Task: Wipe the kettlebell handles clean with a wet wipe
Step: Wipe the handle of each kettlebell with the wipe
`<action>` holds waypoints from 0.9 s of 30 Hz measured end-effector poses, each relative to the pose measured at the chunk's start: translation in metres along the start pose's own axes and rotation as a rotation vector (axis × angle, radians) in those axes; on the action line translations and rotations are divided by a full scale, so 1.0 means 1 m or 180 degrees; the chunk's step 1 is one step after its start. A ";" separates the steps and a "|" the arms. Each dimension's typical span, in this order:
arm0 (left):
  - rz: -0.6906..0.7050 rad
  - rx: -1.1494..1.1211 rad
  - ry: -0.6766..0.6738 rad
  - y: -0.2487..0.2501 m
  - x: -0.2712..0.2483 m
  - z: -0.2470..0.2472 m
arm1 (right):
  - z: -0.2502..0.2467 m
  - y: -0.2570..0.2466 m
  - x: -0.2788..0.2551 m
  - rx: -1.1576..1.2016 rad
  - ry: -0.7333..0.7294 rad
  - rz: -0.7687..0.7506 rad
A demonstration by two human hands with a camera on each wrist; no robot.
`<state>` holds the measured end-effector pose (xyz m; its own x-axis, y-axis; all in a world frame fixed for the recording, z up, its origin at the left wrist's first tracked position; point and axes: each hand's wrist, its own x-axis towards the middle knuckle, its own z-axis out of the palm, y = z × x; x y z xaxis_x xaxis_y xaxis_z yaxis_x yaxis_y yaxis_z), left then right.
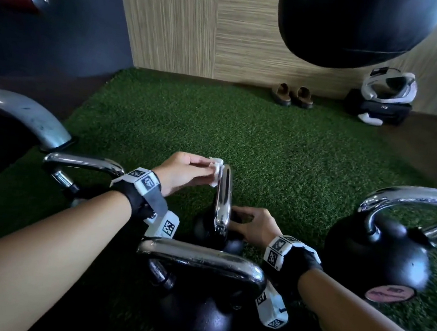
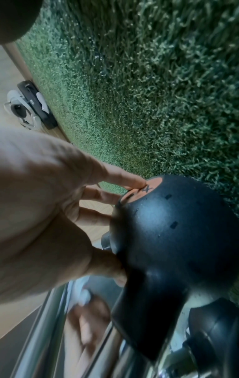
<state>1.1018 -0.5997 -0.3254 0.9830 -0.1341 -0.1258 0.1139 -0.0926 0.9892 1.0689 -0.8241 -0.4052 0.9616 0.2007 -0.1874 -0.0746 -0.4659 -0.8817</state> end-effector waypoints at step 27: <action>0.0646 0.2067 -0.1304 0.006 -0.066 0.009 | -0.005 0.008 0.003 0.0046 -0.0008 -0.0073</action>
<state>1.0367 -0.6003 -0.3119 0.8298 -0.5507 -0.0903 -0.2929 -0.5674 0.7696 1.0726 -0.8311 -0.4107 0.9624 0.2132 -0.1681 -0.0564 -0.4488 -0.8919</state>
